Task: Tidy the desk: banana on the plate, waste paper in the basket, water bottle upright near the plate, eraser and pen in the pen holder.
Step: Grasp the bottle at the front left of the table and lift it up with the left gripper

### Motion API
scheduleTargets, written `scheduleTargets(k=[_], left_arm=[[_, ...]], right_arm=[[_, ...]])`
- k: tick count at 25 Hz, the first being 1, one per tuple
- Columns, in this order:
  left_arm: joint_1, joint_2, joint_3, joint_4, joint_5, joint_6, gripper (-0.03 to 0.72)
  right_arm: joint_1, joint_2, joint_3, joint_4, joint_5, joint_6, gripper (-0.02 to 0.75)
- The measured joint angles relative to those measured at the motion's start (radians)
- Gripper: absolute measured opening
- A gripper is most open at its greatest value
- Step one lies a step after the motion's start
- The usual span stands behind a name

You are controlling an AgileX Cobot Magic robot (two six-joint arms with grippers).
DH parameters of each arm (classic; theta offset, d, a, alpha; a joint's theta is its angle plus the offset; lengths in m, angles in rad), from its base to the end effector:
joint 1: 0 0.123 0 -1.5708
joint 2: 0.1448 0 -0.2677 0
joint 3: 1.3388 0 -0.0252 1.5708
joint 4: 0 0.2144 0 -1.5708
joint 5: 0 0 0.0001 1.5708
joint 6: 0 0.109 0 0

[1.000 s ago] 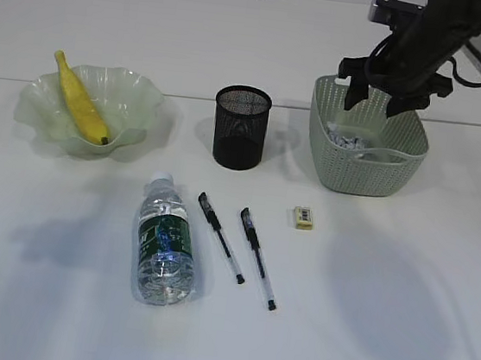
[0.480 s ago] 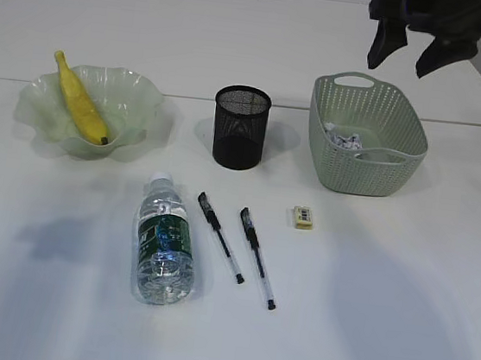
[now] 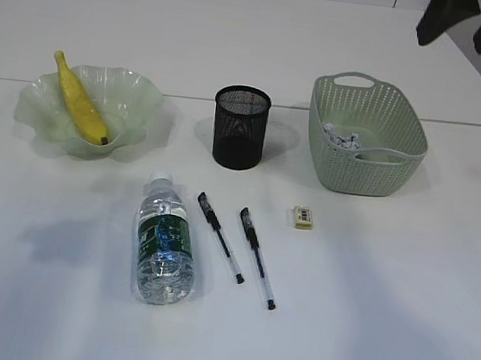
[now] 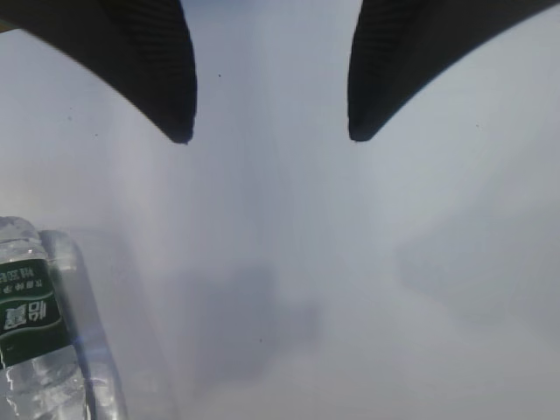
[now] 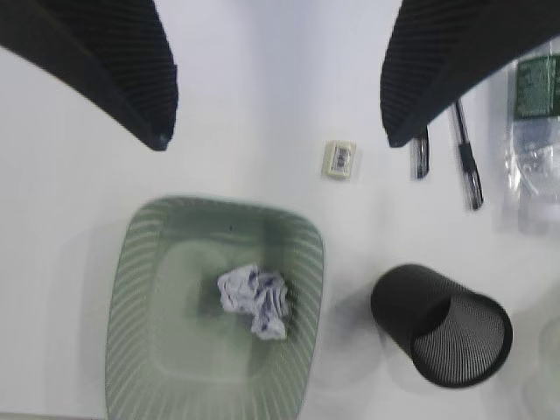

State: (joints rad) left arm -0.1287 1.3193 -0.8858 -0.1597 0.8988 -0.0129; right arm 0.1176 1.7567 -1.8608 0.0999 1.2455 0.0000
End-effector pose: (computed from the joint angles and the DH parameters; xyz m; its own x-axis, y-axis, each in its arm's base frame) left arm 0.2133 -0.0413 0.2378 -0.9505 0.0103 -0.3106 0.0609 0.9863 -0.1536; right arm 0.3427 0.0509 0.3474 -0.8675 -0.0704 -0.4924 -0.1356 0.9859 0.0979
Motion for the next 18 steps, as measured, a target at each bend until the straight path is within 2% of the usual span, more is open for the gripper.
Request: scheduleTargets(k=[8,12,14,18], left_arm=[[0.0,0.0,0.0,-0.003,0.0,0.032,0.391],[-0.015,0.0,0.0,-0.048,0.0,0.046,0.391],[-0.051,0.0,0.0,-0.083,-0.011,0.05,0.392],[-0.167,0.0,-0.006,-0.165,-0.089,0.052,0.392]], right_arm=[[0.0,-0.275,0.421,-0.007,-0.001,-0.04,0.536],[0.0,-0.392,0.604,-0.007,-0.022,-0.042,0.536],[0.0,-0.438,0.672,-0.007,-0.031,-0.042,0.536],[0.0,-0.496,0.759,-0.009,-0.038,-0.042,0.536]])
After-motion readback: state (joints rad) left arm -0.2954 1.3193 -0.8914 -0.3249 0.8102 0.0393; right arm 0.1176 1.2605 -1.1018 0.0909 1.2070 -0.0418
